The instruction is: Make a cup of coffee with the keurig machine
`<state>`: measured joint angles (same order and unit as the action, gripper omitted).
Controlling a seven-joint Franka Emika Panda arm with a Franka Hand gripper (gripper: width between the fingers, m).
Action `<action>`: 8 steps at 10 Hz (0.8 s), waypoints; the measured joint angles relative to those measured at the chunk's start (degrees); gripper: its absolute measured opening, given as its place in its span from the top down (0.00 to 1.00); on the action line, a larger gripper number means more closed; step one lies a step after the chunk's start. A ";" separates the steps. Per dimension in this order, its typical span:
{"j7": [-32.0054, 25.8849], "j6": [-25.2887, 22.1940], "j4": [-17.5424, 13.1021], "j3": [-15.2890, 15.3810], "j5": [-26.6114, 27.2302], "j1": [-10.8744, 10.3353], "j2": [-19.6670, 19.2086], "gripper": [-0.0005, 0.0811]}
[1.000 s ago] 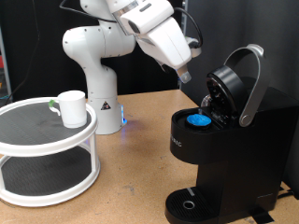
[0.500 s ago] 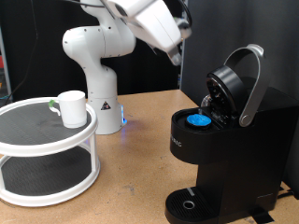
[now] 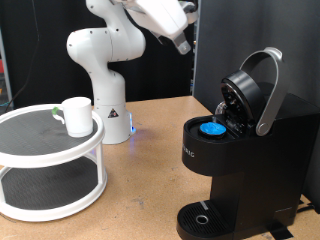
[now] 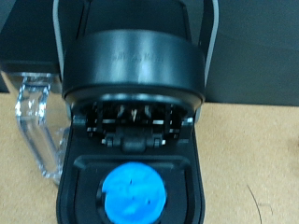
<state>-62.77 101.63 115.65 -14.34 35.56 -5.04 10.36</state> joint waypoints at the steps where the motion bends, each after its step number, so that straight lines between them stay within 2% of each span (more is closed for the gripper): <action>1: 0.00 0.16 0.02 0.34 2.62 -0.39 -0.01 0.01; 3: 1.13 1.20 -0.24 2.07 6.49 -1.70 -0.01 0.01; 7: 8.62 5.12 -0.99 8.28 5.52 -3.75 0.00 0.01; 8: 9.70 5.95 -1.07 8.94 4.90 -3.94 0.00 0.01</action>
<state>-53.08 107.58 114.57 -5.40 40.46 -8.98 10.36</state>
